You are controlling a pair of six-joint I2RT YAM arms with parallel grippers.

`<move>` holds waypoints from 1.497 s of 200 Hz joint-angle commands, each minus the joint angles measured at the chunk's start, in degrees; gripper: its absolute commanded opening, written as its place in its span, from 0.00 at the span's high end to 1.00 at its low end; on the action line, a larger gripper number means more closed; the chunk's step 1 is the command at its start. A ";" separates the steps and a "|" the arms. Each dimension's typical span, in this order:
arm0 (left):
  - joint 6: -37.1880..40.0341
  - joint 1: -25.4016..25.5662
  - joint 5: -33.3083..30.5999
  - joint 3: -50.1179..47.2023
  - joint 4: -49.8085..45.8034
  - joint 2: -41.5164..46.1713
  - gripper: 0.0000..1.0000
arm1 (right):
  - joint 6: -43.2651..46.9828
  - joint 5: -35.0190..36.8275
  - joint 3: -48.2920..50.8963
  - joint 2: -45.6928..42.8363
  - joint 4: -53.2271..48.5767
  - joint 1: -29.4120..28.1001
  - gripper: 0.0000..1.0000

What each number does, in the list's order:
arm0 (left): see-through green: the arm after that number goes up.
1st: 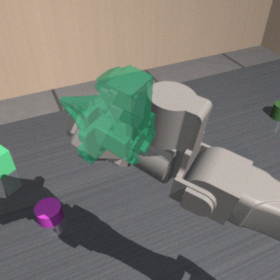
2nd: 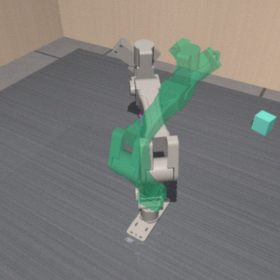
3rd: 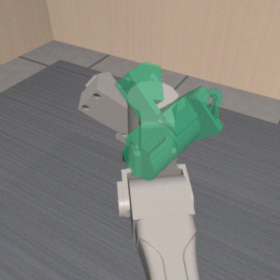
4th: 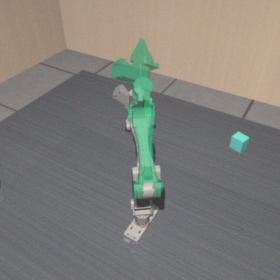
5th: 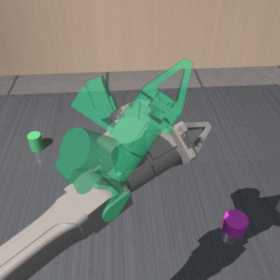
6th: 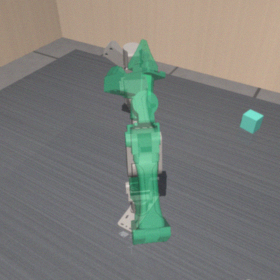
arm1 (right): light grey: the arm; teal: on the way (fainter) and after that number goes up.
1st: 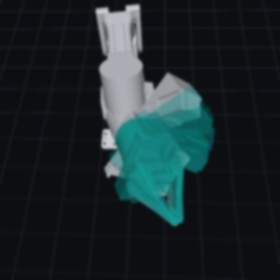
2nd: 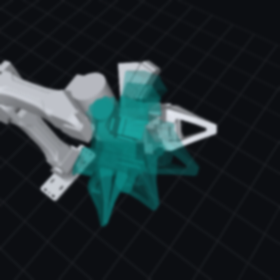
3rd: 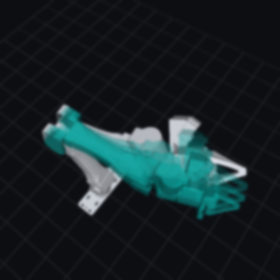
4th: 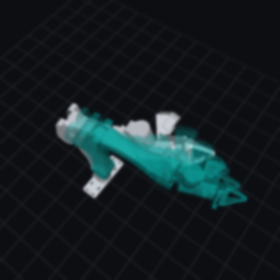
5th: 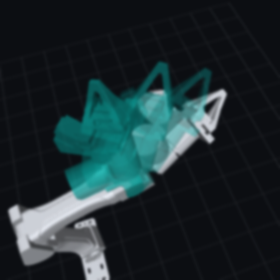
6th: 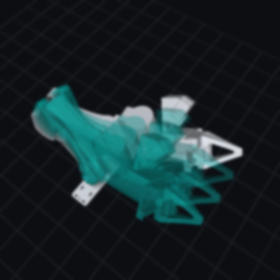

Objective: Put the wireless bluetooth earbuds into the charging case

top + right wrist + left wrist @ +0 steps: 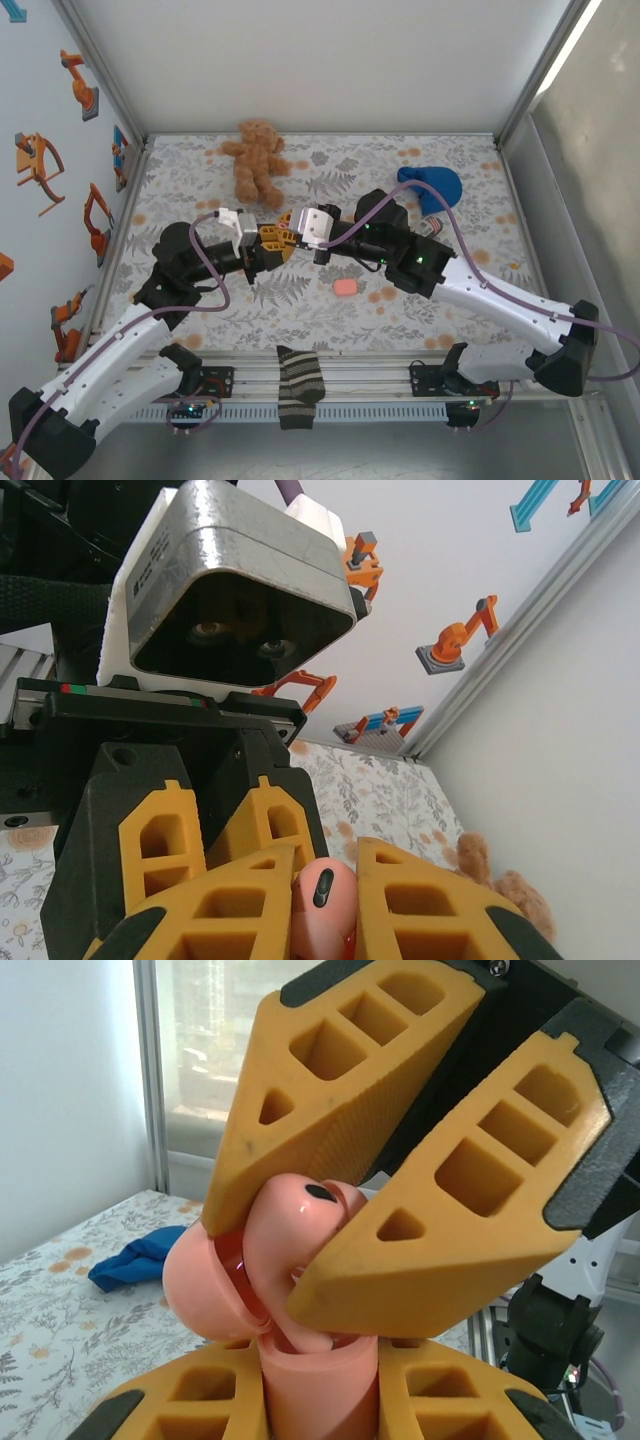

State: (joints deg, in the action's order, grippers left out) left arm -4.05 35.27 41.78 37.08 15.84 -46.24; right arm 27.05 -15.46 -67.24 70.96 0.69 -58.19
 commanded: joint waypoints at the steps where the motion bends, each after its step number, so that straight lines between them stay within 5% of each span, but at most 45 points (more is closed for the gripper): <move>1: 1.83 0.68 0.67 0.45 2.19 1.15 0.97 | -0.28 -0.18 -1.60 0.68 -1.71 -0.25 0.84; 211: 1.97 0.64 -1.24 0.20 2.28 1.68 0.97 | -3.40 -2.88 -0.16 -1.83 -0.35 -0.23 0.74; 299: 2.25 0.69 -2.41 -1.18 3.39 1.74 0.97 | -11.39 3.19 -5.76 -4.77 -1.30 -0.08 0.56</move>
State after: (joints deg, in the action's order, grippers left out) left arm -2.90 35.66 39.70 36.88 16.29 -45.47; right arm 19.79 -15.31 -69.52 68.71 -0.27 -58.19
